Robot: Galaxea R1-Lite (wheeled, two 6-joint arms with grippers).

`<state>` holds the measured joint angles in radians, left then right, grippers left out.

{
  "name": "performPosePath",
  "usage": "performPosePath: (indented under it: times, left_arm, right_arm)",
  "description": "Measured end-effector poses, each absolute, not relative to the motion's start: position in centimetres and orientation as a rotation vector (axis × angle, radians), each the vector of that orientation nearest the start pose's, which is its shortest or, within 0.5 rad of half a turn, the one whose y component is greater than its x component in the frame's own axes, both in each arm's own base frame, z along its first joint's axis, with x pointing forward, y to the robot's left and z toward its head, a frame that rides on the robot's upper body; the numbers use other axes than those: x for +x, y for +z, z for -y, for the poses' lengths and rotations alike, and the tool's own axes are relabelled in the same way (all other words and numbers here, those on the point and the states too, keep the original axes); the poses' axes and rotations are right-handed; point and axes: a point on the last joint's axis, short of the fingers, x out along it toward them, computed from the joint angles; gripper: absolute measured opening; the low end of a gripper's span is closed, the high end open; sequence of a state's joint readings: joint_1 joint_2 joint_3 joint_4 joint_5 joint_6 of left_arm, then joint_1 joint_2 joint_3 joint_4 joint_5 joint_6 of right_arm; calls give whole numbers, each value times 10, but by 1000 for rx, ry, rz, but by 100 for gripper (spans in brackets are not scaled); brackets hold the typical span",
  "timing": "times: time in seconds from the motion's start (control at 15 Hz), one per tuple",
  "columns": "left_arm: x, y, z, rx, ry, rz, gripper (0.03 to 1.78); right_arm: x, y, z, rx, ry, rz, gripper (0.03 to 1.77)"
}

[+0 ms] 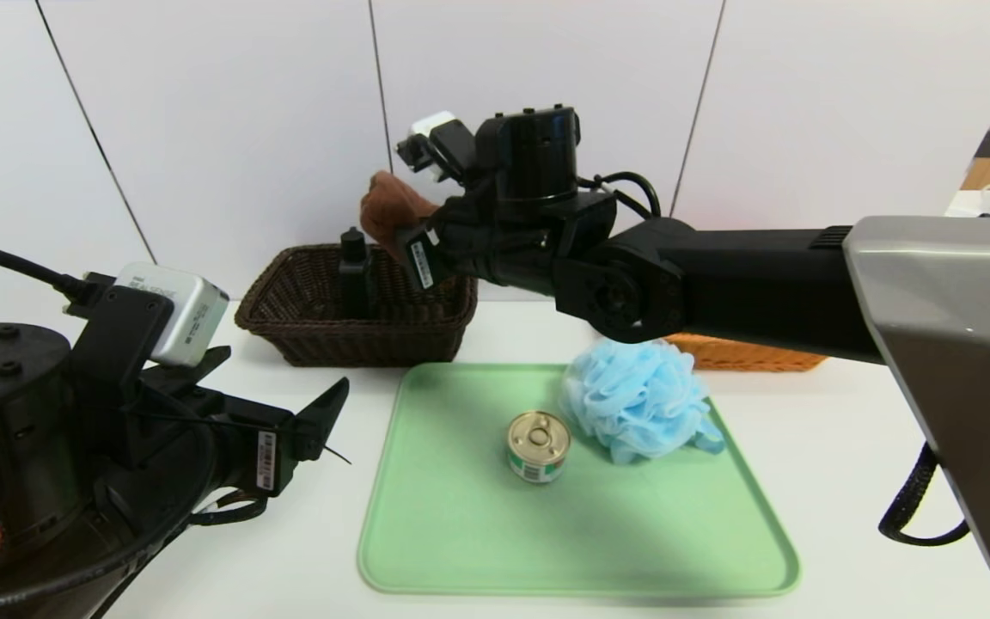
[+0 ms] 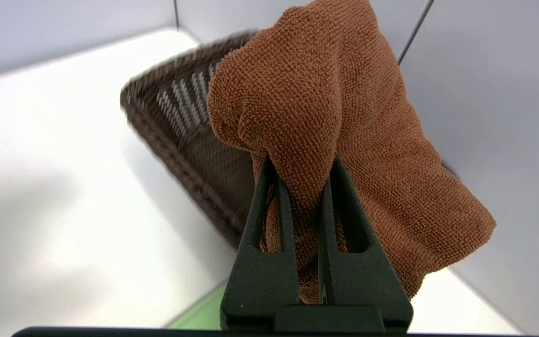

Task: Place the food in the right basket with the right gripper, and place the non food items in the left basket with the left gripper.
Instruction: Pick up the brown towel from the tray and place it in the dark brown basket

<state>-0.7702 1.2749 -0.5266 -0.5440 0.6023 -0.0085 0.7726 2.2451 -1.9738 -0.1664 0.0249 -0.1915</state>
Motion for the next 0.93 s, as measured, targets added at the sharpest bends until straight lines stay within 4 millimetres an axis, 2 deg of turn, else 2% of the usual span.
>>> performPosePath:
  times: [0.33, 0.93]
  left_arm:
    - [144, 204, 122, 121, -168, -158, 169]
    - [144, 203, 122, 122, -168, -160, 169]
  right_arm:
    - [340, 253, -339, -201, 832, 33, 17]
    - [357, 224, -345, -217, 826, -10, 17]
